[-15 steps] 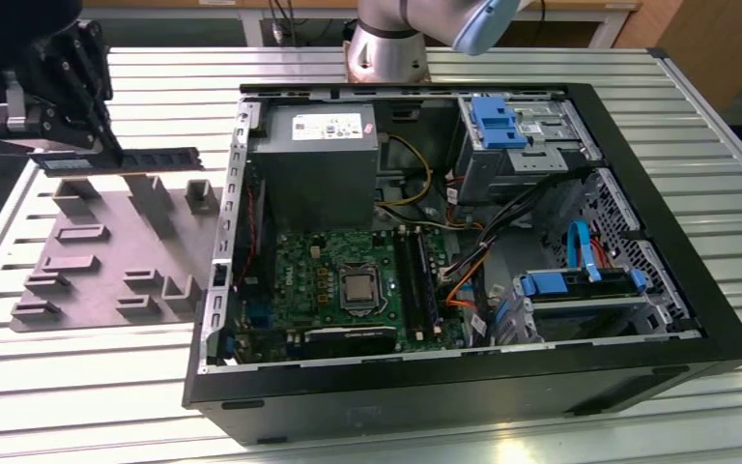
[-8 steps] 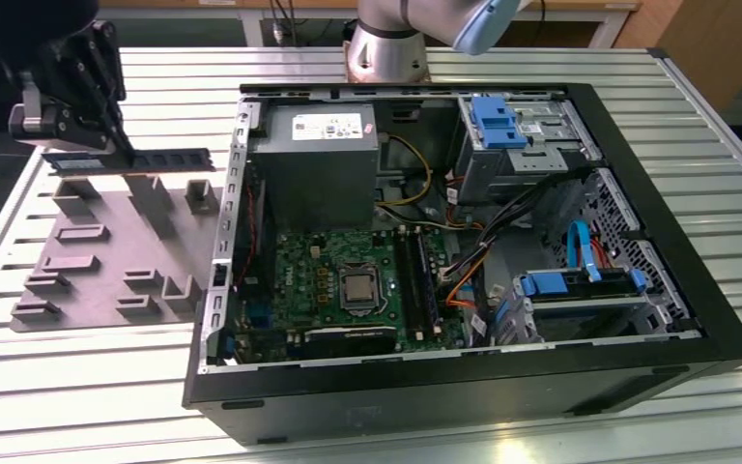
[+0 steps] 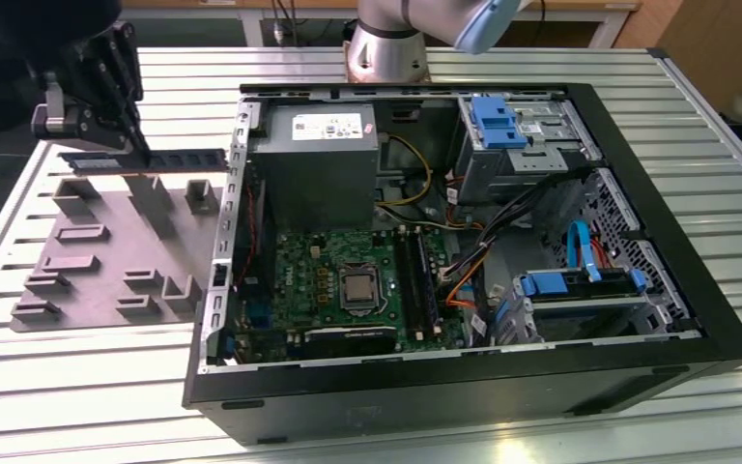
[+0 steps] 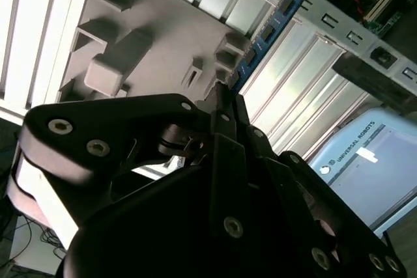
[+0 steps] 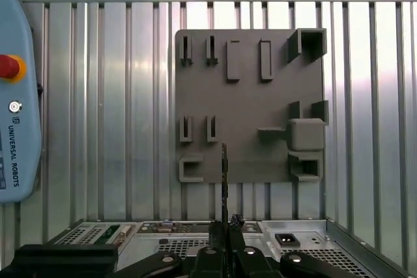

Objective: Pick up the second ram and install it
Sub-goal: 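Pick up the second ram and move it above second insertion slot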

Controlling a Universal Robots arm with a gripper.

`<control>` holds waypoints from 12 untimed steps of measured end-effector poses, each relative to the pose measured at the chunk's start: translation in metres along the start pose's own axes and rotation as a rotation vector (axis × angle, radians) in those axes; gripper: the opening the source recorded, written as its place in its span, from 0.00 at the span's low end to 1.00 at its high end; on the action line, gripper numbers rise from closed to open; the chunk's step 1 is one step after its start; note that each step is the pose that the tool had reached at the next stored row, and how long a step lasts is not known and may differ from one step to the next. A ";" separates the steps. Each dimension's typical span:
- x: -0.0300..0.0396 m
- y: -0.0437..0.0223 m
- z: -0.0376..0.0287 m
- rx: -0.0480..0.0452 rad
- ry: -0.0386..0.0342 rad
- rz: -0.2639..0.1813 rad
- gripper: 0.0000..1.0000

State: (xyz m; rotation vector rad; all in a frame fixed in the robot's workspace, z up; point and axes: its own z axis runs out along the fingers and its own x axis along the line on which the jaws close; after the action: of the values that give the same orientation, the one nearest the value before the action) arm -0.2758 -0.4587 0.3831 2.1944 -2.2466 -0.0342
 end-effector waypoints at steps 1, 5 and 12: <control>-0.0001 -0.0036 0.0000 0.0001 0.0000 0.000 0.14; -0.0004 -0.0191 0.0000 0.0001 -0.0001 0.000 0.14; -0.0011 -0.0472 0.0000 0.0001 -0.0001 0.000 0.14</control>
State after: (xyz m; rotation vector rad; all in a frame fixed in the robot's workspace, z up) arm -0.2287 -0.4588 0.3823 2.1942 -2.2469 -0.0342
